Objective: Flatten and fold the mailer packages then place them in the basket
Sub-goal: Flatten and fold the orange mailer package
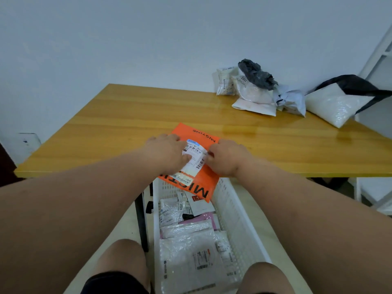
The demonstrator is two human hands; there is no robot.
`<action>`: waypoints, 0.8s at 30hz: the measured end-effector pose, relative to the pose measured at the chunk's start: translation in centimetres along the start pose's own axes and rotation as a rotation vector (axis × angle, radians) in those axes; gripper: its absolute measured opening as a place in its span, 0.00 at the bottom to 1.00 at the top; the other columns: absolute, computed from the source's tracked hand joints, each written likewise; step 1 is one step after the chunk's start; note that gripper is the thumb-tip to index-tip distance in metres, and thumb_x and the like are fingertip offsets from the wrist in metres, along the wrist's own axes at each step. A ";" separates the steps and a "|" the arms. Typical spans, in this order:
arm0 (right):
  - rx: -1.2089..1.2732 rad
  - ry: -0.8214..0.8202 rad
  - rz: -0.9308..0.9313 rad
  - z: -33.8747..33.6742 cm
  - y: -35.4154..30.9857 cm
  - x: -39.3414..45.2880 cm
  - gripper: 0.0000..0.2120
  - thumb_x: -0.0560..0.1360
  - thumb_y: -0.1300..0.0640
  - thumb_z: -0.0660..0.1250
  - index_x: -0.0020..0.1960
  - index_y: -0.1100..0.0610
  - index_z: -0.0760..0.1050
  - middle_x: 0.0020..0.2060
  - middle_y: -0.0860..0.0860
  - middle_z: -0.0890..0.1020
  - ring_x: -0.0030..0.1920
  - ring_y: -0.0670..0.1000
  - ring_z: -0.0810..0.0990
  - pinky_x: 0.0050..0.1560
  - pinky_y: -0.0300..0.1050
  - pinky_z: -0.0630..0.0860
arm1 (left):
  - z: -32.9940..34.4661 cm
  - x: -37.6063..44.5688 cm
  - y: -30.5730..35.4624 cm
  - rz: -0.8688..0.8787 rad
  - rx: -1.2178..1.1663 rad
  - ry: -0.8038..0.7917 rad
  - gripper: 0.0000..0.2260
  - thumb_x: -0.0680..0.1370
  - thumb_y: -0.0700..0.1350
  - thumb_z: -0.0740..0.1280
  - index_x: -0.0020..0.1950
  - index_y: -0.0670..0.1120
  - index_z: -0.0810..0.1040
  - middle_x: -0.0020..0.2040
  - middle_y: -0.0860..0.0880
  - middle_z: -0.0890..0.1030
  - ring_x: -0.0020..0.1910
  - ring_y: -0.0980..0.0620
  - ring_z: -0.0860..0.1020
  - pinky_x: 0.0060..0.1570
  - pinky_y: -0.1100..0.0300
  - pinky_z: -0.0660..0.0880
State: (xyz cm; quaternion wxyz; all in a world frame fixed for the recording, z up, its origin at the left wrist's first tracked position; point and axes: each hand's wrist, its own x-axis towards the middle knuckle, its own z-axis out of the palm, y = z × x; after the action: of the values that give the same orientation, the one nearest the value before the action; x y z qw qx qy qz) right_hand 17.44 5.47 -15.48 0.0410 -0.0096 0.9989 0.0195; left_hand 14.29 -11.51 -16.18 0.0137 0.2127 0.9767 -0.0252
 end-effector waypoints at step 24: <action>-0.041 0.089 -0.060 -1.9 2.0 -5.5 0.17 0.80 0.49 0.56 0.67 0.45 0.71 0.59 0.52 0.74 0.64 0.56 0.70 0.66 0.56 0.63 | -2.6 -5.0 -0.8 0.175 0.000 -0.001 0.28 0.82 0.47 0.58 0.78 0.64 0.52 0.76 0.55 0.65 0.73 0.52 0.66 0.75 0.51 0.53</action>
State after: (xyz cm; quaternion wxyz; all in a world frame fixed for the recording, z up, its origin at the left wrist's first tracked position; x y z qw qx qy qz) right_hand 22.70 7.48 -13.02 -0.0030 -0.0415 0.9984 0.0385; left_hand 18.45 -14.16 -13.40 0.0163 0.2970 0.9544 -0.0241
